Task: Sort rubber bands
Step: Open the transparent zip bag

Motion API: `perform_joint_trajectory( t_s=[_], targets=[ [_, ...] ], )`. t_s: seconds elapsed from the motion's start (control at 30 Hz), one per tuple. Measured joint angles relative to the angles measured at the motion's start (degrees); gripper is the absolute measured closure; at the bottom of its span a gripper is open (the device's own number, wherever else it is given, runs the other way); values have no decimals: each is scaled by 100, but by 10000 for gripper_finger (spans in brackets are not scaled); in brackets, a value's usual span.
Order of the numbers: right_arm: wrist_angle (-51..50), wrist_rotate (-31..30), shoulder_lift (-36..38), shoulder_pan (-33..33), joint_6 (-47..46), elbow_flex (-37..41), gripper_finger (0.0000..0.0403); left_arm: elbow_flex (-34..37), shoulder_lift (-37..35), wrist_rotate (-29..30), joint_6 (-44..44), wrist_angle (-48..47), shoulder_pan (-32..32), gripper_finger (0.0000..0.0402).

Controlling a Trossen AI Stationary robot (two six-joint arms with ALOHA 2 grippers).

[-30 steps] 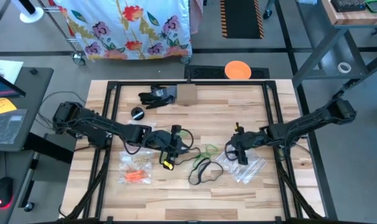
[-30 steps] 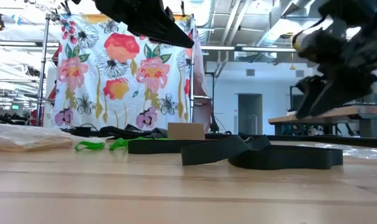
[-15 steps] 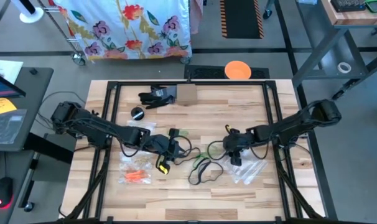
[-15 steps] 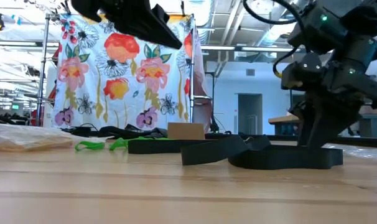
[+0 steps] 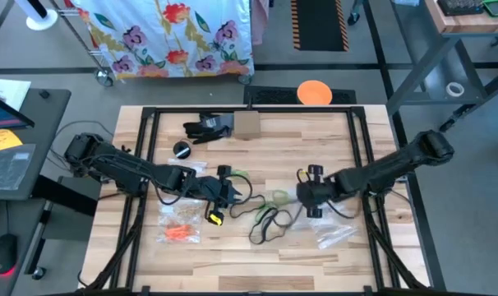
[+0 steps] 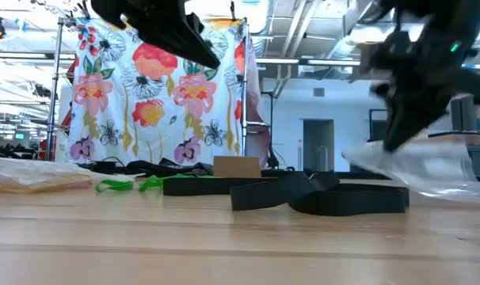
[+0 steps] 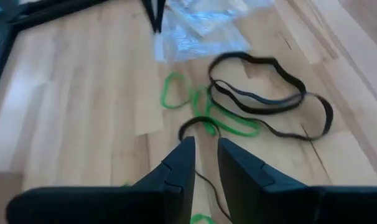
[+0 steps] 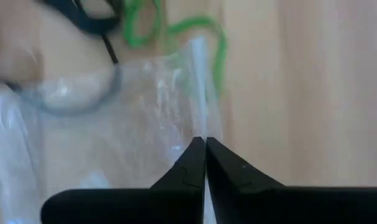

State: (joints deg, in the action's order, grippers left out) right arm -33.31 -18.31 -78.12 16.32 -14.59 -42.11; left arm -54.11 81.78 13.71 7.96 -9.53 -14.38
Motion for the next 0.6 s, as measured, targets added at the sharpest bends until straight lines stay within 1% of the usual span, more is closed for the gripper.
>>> perform_joint_trajectory(
  t_s=[0.07,0.13,0.23,0.3,0.37,0.47,0.53,0.6],
  targets=[
    [-399,-752,213,410,-234,-148,400,0,-153,171,-190,-99,-14,341],
    [-770,-1582,446,829,-432,-223,401,38,-333,207,-358,-108,-64,344],
    [-812,-2608,840,1442,-488,-225,401,342,-615,197,-280,229,-209,350],
    [-669,-3045,1138,1800,-465,-232,401,591,-814,172,-157,578,-288,352],
    [-329,-3233,1369,2126,-269,-195,402,908,-981,62,-76,1314,-318,353],
    [773,-3323,1596,2433,641,-37,402,1331,-980,-681,120,2612,-272,353],
    [1678,-3183,1637,2517,1402,75,402,1495,-896,-1188,310,3322,-257,353],
    [2367,-2831,1619,2534,2100,189,402,1510,-796,-1473,454,3890,-256,353]
  ],
)
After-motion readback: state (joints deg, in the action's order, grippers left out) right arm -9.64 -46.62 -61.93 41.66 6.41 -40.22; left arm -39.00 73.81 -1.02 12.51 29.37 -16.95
